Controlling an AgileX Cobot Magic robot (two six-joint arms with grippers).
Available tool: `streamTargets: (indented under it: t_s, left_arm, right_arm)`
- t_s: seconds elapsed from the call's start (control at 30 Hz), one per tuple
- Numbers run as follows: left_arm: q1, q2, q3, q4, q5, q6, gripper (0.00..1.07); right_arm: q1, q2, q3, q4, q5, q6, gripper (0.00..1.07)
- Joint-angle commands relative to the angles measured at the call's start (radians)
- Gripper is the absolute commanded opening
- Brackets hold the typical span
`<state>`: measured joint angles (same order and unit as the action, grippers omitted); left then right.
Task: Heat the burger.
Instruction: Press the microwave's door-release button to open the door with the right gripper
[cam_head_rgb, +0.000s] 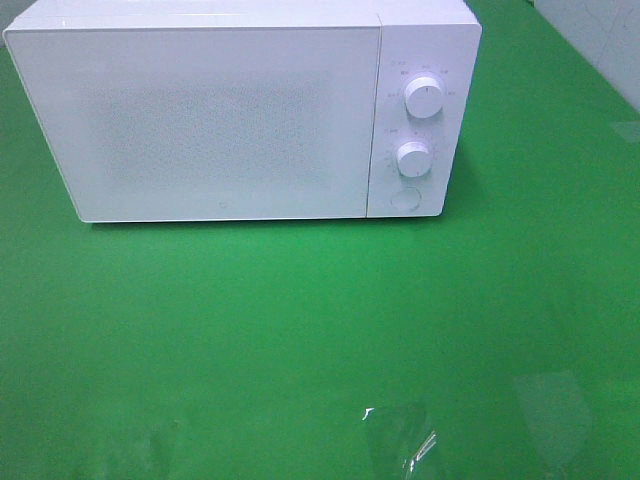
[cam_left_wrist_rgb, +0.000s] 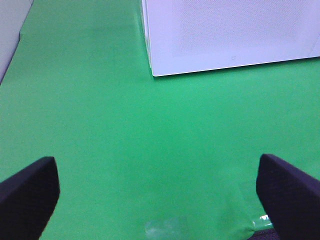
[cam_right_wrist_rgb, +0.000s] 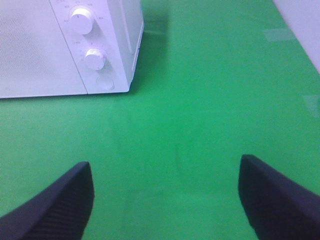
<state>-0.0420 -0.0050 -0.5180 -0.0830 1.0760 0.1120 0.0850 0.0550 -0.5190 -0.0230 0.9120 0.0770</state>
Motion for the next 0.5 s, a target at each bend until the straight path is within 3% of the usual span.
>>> streamTargets:
  t_s: [0.03,0.5]
  left_arm:
    - [0.002,-0.019,0.000,-0.004,-0.006,-0.003,1.00]
    - [0.002,-0.016,0.000,-0.004,-0.006,-0.003,1.00]
  right_arm:
    - [-0.043,-0.082,0.002,-0.002,-0.014,-0.008,0.76]
    - [-0.054,-0.087,0.029,-0.002,0.047,-0.007,0.76]
